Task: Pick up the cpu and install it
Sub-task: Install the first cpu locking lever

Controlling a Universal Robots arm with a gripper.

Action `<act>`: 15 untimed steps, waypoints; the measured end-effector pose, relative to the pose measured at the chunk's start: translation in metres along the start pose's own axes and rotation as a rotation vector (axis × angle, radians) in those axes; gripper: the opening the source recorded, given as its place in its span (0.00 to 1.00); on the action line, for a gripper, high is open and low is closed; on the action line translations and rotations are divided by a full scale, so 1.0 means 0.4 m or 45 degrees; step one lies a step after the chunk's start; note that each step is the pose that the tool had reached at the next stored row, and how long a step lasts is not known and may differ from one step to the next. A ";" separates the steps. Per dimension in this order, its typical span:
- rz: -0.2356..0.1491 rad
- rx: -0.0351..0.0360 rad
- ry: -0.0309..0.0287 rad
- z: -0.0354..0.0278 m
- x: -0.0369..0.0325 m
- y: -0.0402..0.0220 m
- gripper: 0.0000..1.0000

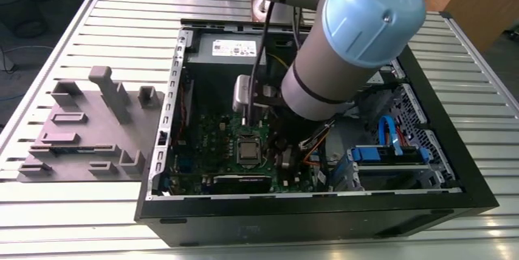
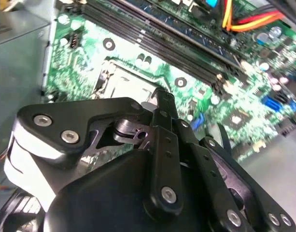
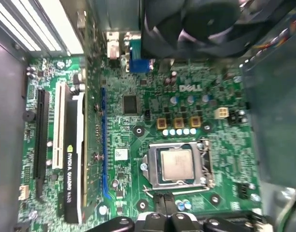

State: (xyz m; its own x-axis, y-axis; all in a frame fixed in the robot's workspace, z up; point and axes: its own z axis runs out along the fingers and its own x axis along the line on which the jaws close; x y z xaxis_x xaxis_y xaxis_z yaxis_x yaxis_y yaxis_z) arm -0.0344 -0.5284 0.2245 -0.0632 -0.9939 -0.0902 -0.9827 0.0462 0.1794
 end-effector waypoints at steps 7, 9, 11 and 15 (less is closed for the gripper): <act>0.000 -0.0005 0.0001 -0.078 -0.007 0.014 0.11; 0.000 -0.0005 -0.0001 -0.099 -0.010 0.018 0.11; 0.000 -0.0005 0.0000 -0.120 -0.012 0.022 0.11; 0.000 -0.0005 0.0001 -0.165 -0.017 0.030 0.11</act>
State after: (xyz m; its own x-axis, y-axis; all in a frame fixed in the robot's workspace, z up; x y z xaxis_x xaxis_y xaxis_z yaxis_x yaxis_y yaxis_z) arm -0.0345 -0.5275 0.2918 -0.0632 -0.9939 -0.0901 -0.9826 0.0462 0.1798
